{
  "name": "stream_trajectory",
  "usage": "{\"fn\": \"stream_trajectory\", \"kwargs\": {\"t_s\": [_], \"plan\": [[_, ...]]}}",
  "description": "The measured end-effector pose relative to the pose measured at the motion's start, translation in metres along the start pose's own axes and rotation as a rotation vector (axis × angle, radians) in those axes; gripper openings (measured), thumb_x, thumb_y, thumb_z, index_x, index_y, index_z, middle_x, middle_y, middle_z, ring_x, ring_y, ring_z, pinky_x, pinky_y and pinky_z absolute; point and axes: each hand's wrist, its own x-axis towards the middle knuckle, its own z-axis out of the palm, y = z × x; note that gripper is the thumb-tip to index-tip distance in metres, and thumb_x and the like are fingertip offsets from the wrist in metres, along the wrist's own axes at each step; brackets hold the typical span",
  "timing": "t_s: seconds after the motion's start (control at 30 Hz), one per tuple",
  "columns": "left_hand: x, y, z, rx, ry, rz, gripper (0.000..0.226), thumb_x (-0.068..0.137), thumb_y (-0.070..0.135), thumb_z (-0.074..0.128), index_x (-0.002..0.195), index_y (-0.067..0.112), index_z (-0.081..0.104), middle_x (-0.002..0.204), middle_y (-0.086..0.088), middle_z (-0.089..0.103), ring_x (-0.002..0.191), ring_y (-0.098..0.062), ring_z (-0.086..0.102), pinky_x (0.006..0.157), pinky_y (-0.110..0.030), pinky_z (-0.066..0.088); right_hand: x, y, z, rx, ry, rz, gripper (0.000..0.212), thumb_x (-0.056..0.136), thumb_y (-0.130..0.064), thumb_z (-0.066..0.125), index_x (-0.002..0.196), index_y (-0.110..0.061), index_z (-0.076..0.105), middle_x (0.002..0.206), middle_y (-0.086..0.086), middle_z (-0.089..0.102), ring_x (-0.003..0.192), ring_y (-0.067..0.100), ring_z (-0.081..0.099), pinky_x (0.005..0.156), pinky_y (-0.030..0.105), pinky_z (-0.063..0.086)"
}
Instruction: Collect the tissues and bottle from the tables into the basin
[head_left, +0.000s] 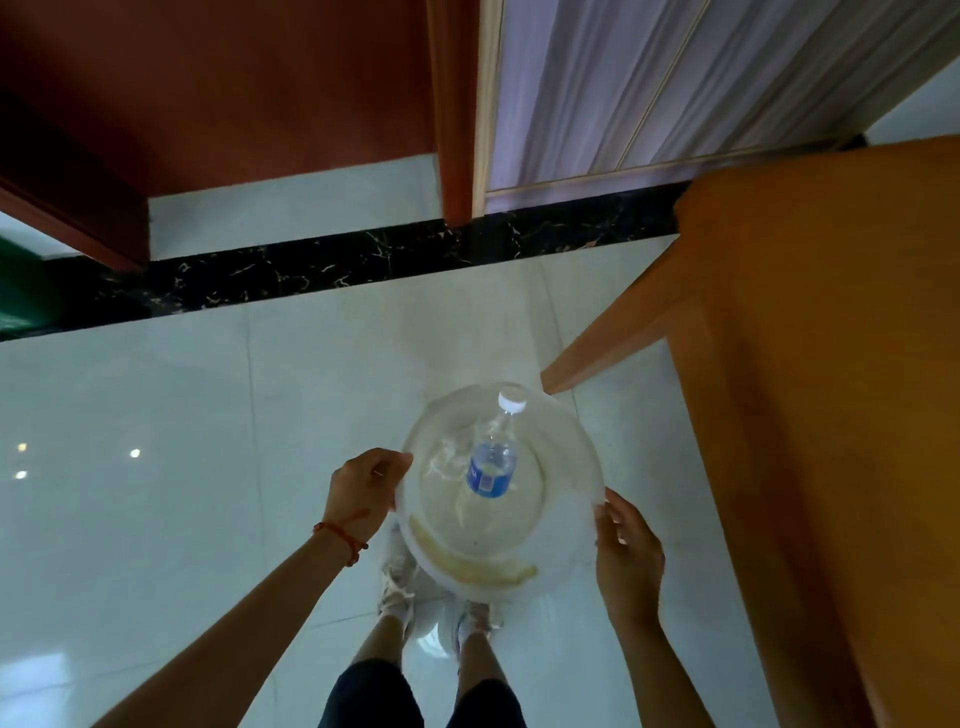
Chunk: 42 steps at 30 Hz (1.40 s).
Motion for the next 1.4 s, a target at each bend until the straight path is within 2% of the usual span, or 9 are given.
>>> {"fn": "stream_trajectory", "kwargs": {"t_s": [0.17, 0.37, 0.47, 0.6, 0.77, 0.97, 1.07, 1.23, 1.4], "plan": [[0.081, -0.041, 0.043, 0.006, -0.042, -0.008, 0.011, 0.086, 0.024, 0.057, 0.082, 0.016, 0.064, 0.072, 0.001, 0.064, 0.067, -0.017, 0.062, 0.052, -0.014, 0.053, 0.058, 0.051, 0.050, -0.028, 0.055, 0.056, 0.023, 0.089, -0.013, 0.056, 0.110, -0.010, 0.064, 0.108, 0.015, 0.068, 0.088, 0.030, 0.063, 0.076, 0.031, 0.045], [0.165, -0.084, 0.095, 0.019, -0.094, -0.056, 0.021, 0.085, 0.024, 0.059, 0.091, 0.005, 0.067, 0.070, 0.001, 0.060, 0.060, -0.023, 0.061, 0.073, -0.043, 0.057, 0.131, 0.114, 0.104, -0.066, 0.081, 0.074, 0.025, 0.088, -0.015, 0.057, 0.111, -0.008, 0.064, 0.109, 0.017, 0.068, 0.093, 0.034, 0.065, 0.071, 0.024, 0.051], [0.204, -0.104, 0.117, 0.038, -0.100, -0.050, 0.023, 0.084, 0.024, 0.059, 0.093, 0.004, 0.067, 0.072, -0.003, 0.062, 0.057, -0.023, 0.062, 0.078, -0.045, 0.056, 0.165, 0.136, 0.129, -0.097, 0.087, 0.077, 0.025, 0.089, -0.014, 0.055, 0.111, -0.008, 0.063, 0.112, 0.016, 0.067, 0.096, 0.034, 0.064, 0.087, 0.044, 0.053], [0.246, -0.125, 0.142, 0.036, -0.126, -0.090, 0.021, 0.084, 0.023, 0.059, 0.093, 0.004, 0.065, 0.078, -0.011, 0.064, 0.074, -0.035, 0.066, 0.082, -0.048, 0.055, 0.205, 0.160, 0.155, -0.130, 0.110, 0.054, 0.026, 0.088, -0.016, 0.055, 0.110, -0.007, 0.064, 0.110, 0.017, 0.068, 0.094, 0.034, 0.065, 0.087, 0.047, 0.052], [0.280, -0.138, 0.166, -0.002, -0.145, -0.104, 0.008, 0.084, 0.021, 0.060, 0.082, 0.014, 0.062, 0.069, -0.005, 0.062, 0.057, -0.012, 0.065, 0.081, -0.048, 0.056, 0.237, 0.180, 0.172, -0.129, 0.139, 0.033, 0.040, 0.078, -0.029, 0.049, 0.108, -0.009, 0.065, 0.109, 0.015, 0.069, 0.094, 0.031, 0.065, 0.083, 0.052, 0.054], [0.299, -0.145, 0.184, -0.005, -0.164, -0.138, 0.019, 0.083, 0.025, 0.061, 0.065, 0.030, 0.057, 0.057, 0.001, 0.061, 0.080, -0.037, 0.067, 0.083, -0.049, 0.055, 0.258, 0.205, 0.181, -0.099, 0.157, 0.098, 0.023, 0.086, -0.012, 0.059, 0.108, -0.011, 0.065, 0.108, 0.015, 0.068, 0.095, 0.031, 0.065, 0.084, 0.056, 0.052], [0.302, -0.146, 0.190, -0.009, -0.177, -0.118, 0.018, 0.082, 0.025, 0.062, 0.066, 0.031, 0.056, 0.063, -0.002, 0.060, 0.071, -0.032, 0.064, 0.083, -0.049, 0.055, 0.263, 0.214, 0.181, -0.088, 0.158, 0.109, 0.023, 0.086, -0.011, 0.059, 0.107, -0.013, 0.065, 0.102, 0.011, 0.069, 0.089, 0.025, 0.065, 0.082, 0.051, 0.054], [0.309, -0.152, 0.194, -0.041, -0.177, -0.108, 0.013, 0.081, 0.026, 0.064, 0.069, 0.029, 0.059, 0.065, -0.001, 0.060, 0.063, -0.020, 0.066, 0.083, -0.048, 0.055, 0.273, 0.226, 0.178, -0.010, 0.143, 0.097, 0.025, 0.087, -0.009, 0.059, 0.111, -0.010, 0.063, 0.102, 0.004, 0.063, 0.067, -0.015, 0.061, 0.054, 0.008, 0.050], [0.300, -0.150, 0.191, -0.077, -0.184, -0.171, 0.037, 0.079, 0.032, 0.065, 0.105, 0.006, 0.063, 0.086, -0.012, 0.067, 0.090, -0.033, 0.067, 0.091, -0.046, 0.052, 0.262, 0.222, 0.177, -0.021, 0.193, 0.138, 0.028, 0.086, -0.013, 0.059, 0.113, -0.008, 0.062, 0.111, 0.011, 0.066, 0.080, 0.003, 0.066, 0.074, 0.024, 0.058]]}}
